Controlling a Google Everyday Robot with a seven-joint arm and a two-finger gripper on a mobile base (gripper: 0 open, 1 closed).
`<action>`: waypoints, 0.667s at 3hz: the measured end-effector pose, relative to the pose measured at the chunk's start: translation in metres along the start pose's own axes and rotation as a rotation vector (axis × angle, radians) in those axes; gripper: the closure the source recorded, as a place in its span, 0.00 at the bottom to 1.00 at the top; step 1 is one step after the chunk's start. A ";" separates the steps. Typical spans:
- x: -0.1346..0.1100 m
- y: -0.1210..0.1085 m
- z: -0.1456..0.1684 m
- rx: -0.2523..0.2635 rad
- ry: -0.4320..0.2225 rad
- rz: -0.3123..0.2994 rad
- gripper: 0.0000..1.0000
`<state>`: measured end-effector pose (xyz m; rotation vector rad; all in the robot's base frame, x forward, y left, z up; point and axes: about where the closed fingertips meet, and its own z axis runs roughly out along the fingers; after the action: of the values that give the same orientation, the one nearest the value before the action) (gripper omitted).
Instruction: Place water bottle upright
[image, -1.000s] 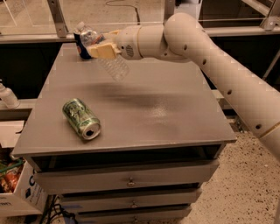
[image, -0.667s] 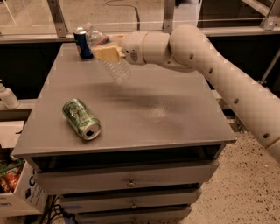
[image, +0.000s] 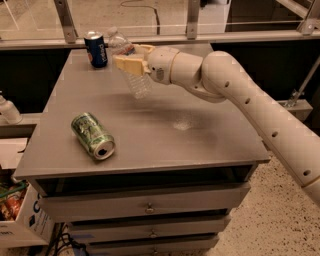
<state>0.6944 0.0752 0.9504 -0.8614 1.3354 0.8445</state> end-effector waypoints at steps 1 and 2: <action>-0.006 -0.013 -0.007 0.030 -0.069 -0.014 1.00; -0.002 -0.021 -0.015 0.065 -0.147 -0.011 1.00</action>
Offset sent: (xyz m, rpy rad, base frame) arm 0.0153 -0.0378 0.0039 0.1752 -0.0850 -0.0955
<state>0.7066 0.0525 0.9527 -0.7410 1.2220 0.8354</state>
